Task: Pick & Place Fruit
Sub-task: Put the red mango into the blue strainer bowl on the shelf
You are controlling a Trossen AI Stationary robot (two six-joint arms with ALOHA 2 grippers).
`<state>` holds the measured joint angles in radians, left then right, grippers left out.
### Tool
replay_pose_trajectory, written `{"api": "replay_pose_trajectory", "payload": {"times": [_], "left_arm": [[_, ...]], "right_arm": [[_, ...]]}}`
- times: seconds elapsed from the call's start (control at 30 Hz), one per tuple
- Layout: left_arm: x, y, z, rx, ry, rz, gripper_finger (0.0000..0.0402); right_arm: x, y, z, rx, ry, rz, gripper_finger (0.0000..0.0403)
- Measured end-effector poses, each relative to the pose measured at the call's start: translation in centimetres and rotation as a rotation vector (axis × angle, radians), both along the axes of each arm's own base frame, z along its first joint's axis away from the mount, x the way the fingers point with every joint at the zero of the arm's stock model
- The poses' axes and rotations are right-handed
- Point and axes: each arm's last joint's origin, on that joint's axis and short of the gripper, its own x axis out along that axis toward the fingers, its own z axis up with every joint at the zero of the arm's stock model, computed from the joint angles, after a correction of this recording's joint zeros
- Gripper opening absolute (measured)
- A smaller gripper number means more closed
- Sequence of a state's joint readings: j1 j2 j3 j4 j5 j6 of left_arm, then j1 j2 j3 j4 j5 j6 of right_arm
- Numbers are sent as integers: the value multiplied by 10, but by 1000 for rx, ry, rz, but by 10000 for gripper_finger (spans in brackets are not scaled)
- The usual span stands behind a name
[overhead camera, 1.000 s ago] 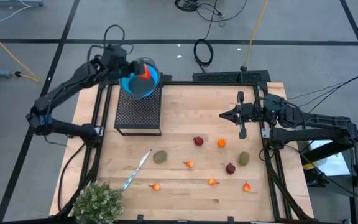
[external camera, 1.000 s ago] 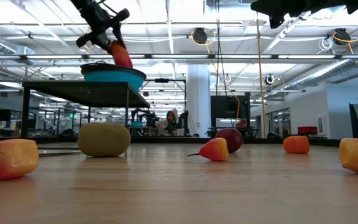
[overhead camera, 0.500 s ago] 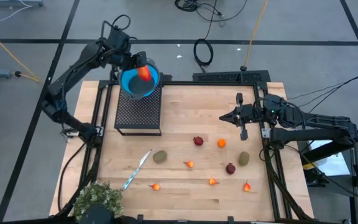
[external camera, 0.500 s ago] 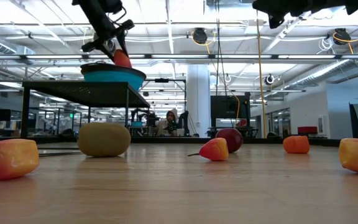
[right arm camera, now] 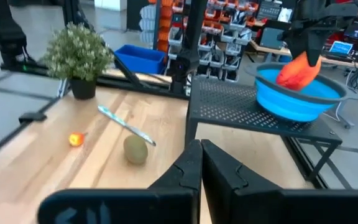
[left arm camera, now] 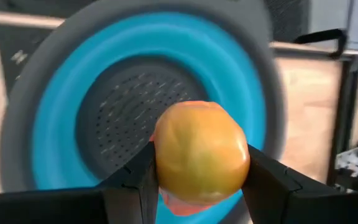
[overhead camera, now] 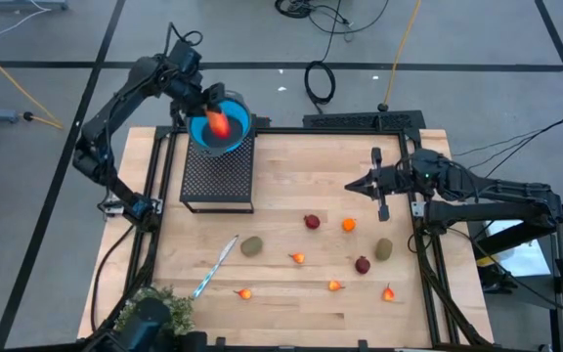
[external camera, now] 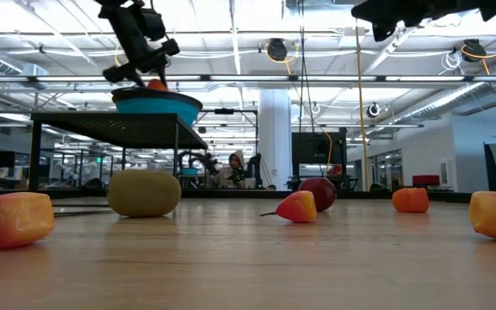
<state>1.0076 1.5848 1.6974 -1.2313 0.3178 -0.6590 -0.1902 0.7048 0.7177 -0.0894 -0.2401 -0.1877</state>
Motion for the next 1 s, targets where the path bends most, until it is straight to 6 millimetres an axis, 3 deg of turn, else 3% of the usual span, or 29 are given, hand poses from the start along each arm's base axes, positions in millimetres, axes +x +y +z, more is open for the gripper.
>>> {"api": "replay_pose_trajectory", "payload": {"times": [0.3,0.73,1.0], "left_arm": [[1,0,1,-56,-60,24,168],[-1,1,1,-117,-104,82,168],[-1,0,1,-149,-113,125,168]], "right_arm": [[-4,-1,-2,-90,26,3,0],[-37,-4,-4,-61,80,-7,0],[-42,-2,-5,-46,93,-9,0]]}}
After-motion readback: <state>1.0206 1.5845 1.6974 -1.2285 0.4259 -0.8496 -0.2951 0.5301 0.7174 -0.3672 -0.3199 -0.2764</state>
